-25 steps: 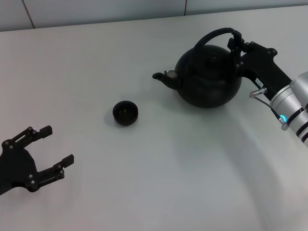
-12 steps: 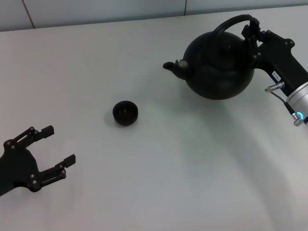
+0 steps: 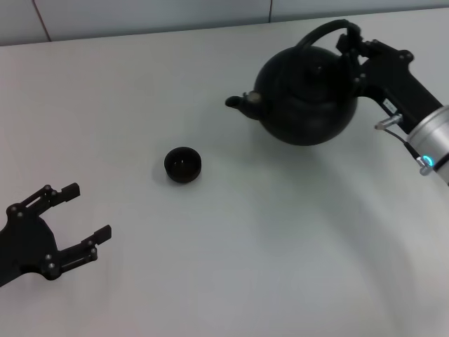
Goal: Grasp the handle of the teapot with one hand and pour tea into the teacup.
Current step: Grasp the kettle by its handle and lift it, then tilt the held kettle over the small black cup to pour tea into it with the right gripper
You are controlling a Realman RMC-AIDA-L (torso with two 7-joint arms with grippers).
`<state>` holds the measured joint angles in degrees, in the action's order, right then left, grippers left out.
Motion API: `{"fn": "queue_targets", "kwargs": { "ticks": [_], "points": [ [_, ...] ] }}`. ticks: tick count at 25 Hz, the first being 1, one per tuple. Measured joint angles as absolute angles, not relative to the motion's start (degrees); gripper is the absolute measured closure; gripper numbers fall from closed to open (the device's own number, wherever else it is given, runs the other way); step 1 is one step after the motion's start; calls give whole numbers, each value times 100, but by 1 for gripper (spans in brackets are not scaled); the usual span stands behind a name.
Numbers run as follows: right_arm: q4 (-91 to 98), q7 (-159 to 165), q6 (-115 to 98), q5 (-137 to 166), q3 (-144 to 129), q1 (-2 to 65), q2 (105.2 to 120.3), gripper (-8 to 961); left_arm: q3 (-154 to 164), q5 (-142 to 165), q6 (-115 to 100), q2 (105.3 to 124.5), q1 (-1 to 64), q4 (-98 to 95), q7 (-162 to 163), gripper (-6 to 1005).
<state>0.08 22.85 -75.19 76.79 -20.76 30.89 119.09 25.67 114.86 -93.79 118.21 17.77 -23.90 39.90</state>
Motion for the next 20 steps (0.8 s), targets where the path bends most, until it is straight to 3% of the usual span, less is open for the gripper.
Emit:
{"fn": "queue_targets", "kwargs": {
  "ticks": [11,20],
  "points": [
    [226,2649,-6754,7688,-3043,3757,11911,862,2566,11487,-9406,11841,1790,-2384,3984,152],
    [250,2725,-6639,7689,-3295,3915,11917,863,2567,11423,-9422,11834,1793,-2305,3921,152]
  ]
}}
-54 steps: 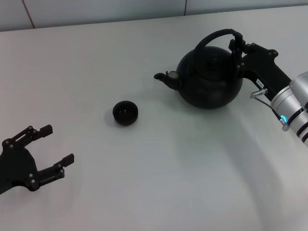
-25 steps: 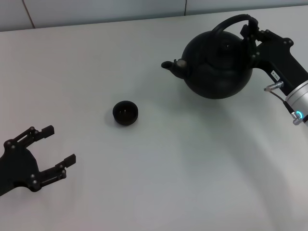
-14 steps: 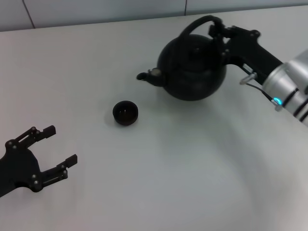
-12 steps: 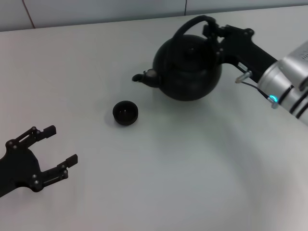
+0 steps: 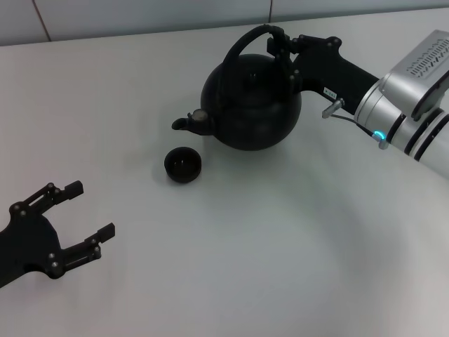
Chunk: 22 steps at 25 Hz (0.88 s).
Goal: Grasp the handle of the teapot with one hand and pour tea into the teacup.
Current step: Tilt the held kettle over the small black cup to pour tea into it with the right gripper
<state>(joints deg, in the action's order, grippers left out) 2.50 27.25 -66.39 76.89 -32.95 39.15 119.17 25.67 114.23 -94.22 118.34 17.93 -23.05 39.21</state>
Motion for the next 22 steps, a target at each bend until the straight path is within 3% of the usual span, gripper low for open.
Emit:
{"fn": "queue_targets", "kwargs": {
  "ticks": [22],
  "points": [
    [846,2334,-6674,7747,-3807,3887,11944,862,2567,11407,-9391,11838,1765,-2303,3920,153]
  ]
}}
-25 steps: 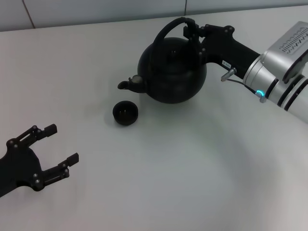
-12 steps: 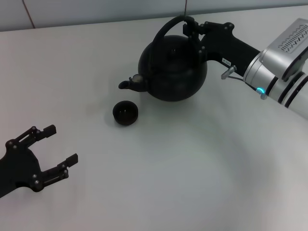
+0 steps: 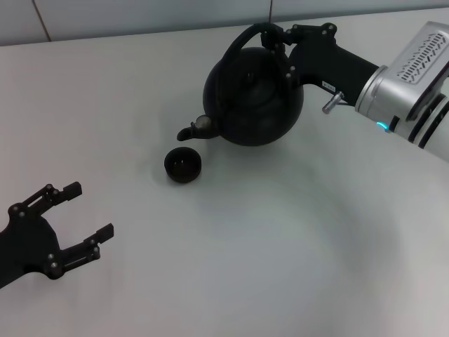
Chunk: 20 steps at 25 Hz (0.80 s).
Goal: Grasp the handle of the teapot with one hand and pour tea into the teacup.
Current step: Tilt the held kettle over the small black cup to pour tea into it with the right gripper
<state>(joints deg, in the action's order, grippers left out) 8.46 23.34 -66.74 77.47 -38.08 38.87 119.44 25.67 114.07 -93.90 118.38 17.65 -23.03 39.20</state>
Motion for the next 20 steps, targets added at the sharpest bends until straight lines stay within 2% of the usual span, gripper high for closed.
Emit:
{"fn": "queue_targets", "kwargs": {
  "ticks": [20],
  "points": [
    [937,1217,-6743,7752,-3814,3947,11953,863,2566,11318,-9368,11838,1811,-2232,3920,153]
  ]
}}
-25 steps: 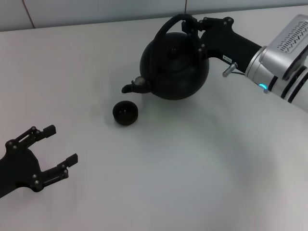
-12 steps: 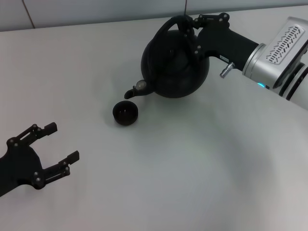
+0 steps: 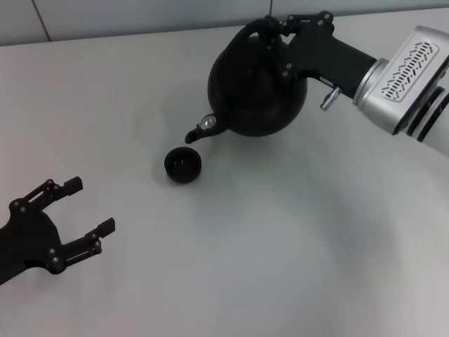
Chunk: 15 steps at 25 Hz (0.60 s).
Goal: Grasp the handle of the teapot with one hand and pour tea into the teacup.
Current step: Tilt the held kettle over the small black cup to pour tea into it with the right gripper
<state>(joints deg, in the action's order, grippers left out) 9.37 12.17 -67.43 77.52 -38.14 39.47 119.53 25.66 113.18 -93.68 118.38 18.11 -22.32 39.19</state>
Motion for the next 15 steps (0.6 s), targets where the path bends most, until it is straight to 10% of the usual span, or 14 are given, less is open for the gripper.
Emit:
{"fn": "queue_targets", "kwargs": {
  "ticks": [15],
  "points": [
    [939,1009,-6718,7752,-3970,4000,11955,863,2566,11266,-9369,11848,1819,-2183,3920,153]
  ]
}}
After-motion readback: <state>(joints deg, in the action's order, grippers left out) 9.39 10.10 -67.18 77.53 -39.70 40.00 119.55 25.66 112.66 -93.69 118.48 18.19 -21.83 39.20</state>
